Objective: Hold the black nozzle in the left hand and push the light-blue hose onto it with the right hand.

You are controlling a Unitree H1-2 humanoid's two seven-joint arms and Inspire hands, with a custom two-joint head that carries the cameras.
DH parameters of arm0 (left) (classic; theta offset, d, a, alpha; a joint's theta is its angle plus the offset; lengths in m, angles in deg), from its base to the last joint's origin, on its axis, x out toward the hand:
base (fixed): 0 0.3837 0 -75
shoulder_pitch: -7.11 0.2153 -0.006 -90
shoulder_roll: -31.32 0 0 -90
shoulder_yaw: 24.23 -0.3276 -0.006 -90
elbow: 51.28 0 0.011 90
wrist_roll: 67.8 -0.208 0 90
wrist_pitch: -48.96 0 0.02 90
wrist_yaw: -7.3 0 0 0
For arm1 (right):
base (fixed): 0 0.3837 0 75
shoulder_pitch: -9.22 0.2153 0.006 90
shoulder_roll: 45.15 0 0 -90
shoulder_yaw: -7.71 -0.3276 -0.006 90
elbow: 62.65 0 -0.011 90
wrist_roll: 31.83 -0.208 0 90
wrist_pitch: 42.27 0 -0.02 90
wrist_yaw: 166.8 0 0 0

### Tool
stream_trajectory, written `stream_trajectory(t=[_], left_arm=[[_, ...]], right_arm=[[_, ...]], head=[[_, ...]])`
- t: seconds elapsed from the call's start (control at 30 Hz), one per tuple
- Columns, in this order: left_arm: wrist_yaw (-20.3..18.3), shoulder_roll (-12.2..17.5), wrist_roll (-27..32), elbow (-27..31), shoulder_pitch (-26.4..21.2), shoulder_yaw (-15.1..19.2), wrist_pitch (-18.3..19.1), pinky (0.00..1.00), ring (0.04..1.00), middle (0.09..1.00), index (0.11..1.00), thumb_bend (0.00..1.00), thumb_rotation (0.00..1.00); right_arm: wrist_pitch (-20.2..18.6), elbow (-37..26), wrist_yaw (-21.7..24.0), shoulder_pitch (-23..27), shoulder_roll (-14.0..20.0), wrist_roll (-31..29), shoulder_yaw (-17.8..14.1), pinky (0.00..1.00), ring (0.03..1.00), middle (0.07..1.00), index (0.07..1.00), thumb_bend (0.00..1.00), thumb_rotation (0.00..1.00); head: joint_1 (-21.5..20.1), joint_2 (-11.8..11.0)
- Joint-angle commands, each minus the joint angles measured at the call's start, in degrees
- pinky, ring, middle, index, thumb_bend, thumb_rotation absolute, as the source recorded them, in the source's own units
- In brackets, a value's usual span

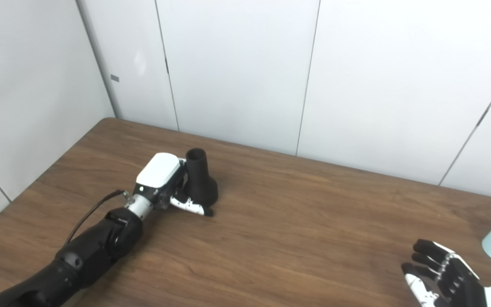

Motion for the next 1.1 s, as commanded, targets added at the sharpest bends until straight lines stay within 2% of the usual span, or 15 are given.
stream_trajectory(t=[0.0,0.1,0.2,0.4,0.5,0.7,0.83,0.87,0.93,0.97,1.0,1.03,1.07], left_arm=[[-2.83,-2.13,-3.33,1.14,3.04,-3.91,-4.27,0.08,0.129,0.215,0.482,0.52,0.04],[-3.19,-2.42,-3.44,3.23,3.73,-4.48,-4.37,0.08,0.129,0.203,0.482,0.52,0.04],[-5.19,-2.68,-2.66,5.42,4.39,-4.81,-4.48,0.08,0.130,0.200,0.482,0.52,0.04],[-4.27,-4.20,-4.71,6.53,4.71,-6.03,-8.77,0.08,0.125,0.198,0.482,0.52,0.04],[-4.54,-4.94,-6.24,6.55,4.50,-6.92,-10.57,0.08,0.133,0.217,0.482,0.52,0.04],[-4.66,-6.51,-8.00,6.57,4.31,-8.88,-13.67,0.11,0.169,0.278,0.482,0.52,0.04],[-3.03,-6.96,-9.54,7.35,4.42,-11.02,-14.40,0.11,0.163,0.256,0.482,0.52,0.04],[-2.90,-7.04,-10.02,7.74,4.58,-11.45,-14.41,0.12,0.178,0.268,0.482,0.52,0.04],[-2.91,-7.21,-10.76,8.53,4.93,-12.04,-14.34,0.17,0.247,0.377,0.513,0.52,0.01],[-2.97,-7.24,-10.86,8.87,5.09,-12.26,-14.35,0.18,0.262,0.393,0.518,0.52,0.00],[-2.86,-7.22,-10.77,9.29,5.25,-12.95,-14.41,0.19,0.272,0.404,0.522,0.52,0.00],[-2.78,-7.20,-10.68,9.56,5.35,-13.45,-14.45,0.19,0.264,0.410,0.524,0.52,0.00],[-3.38,-7.09,-10.13,10.01,5.53,-13.94,-14.48,0.19,0.267,0.412,0.525,0.52,0.00]], right_arm=[[3.68,-2.21,-0.88,0.60,-0.10,0.77,0.06,0.60,0.682,0.685,0.655,0.18,0.00],[4.02,-2.43,-1.56,0.67,-0.63,1.21,-0.01,0.58,0.677,0.690,0.659,0.18,0.00],[4.64,-2.70,-2.75,0.85,-1.03,2.89,-0.09,0.55,0.665,0.683,0.648,0.20,0.00],[4.14,-4.51,-5.50,1.79,-2.13,5.66,-1.19,0.59,0.655,0.672,0.637,0.21,0.00],[5.99,-4.44,-6.55,2.37,-2.45,4.18,-2.29,0.57,0.654,0.673,0.635,0.22,0.00],[7.25,-4.49,-8.87,3.74,-2.28,4.59,-4.33,0.57,0.661,0.675,0.637,0.23,0.00],[9.85,-3.08,-12.01,4.99,-2.00,5.74,-6.81,0.55,0.646,0.662,0.628,0.25,0.00],[10.77,-2.52,-12.92,5.33,-1.71,6.42,-7.45,0.55,0.643,0.659,0.626,0.26,0.00],[12.22,-1.54,-14.63,5.95,-1.24,7.87,-8.63,0.53,0.635,0.655,0.623,0.27,0.00],[13.58,-0.88,-15.62,6.30,-1.04,8.56,-9.12,0.53,0.633,0.654,0.622,0.28,0.00],[15.11,-0.01,-17.20,6.81,-0.65,9.87,-9.95,0.52,0.632,0.653,0.620,0.29,0.02],[16.28,0.64,-18.30,7.16,-0.39,10.80,-10.52,0.57,0.681,0.693,0.651,0.40,0.20],[17.95,1.64,-19.84,7.72,-0.01,12.11,-11.15,0.59,0.709,0.718,0.670,0.47,0.28]], head=[[-1.65,0.32],[-4.05,0.43],[-6.38,0.43],[-10.73,-0.01],[-12.40,-0.19],[-15.46,-0.46],[-17.18,-0.50],[-17.91,-0.55],[-18.66,-0.56],[-20.14,-0.58],[-21.33,-0.59],[-21.33,-0.59],[-23.35,-0.64]])
